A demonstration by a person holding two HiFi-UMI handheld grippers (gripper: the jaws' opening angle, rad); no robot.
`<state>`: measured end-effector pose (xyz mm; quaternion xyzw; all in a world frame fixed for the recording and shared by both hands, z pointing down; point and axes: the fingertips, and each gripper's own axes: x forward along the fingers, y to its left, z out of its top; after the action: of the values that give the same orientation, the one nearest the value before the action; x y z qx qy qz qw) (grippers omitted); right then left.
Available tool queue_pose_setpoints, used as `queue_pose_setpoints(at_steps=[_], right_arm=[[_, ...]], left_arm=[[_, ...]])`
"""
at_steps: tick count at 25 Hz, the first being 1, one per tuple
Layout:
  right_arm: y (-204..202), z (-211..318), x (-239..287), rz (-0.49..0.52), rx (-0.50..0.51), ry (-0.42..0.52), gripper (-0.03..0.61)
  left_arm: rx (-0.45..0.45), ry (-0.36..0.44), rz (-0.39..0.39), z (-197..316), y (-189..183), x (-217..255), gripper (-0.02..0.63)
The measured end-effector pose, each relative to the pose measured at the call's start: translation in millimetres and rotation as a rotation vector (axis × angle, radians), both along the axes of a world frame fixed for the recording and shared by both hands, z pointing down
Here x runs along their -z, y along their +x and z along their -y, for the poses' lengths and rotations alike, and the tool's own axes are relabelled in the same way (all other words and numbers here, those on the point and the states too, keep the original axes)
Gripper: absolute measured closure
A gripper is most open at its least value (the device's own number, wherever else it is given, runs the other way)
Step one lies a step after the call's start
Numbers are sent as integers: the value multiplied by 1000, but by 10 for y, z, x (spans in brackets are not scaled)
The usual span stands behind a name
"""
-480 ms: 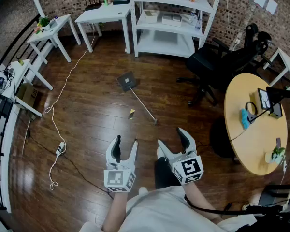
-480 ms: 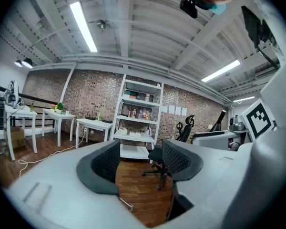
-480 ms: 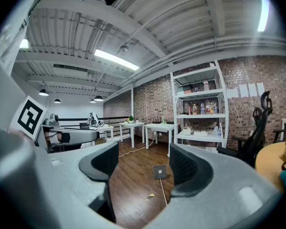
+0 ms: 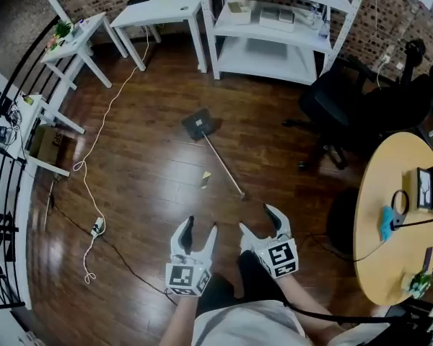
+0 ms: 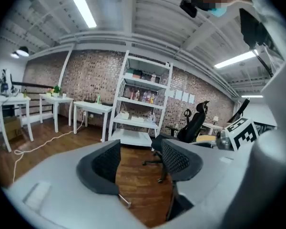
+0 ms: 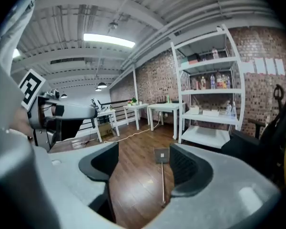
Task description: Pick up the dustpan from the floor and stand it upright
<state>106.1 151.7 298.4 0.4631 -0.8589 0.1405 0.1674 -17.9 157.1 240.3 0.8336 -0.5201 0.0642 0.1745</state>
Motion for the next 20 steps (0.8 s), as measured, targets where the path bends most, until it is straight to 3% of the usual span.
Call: queue_pose_setpoints(at_steps=[8, 15, 20], right_arm=[[318, 86, -1799, -55, 28, -313, 257], [379, 474, -3569, -64, -45, -494, 258], [336, 509, -5030, -14, -24, -674, 258]], left_arm=[[-68, -201, 9, 500, 393, -1614, 326], [-71, -366, 2, 918, 332, -3312, 307], [-26, -480, -53, 924, 299, -4637, 316]])
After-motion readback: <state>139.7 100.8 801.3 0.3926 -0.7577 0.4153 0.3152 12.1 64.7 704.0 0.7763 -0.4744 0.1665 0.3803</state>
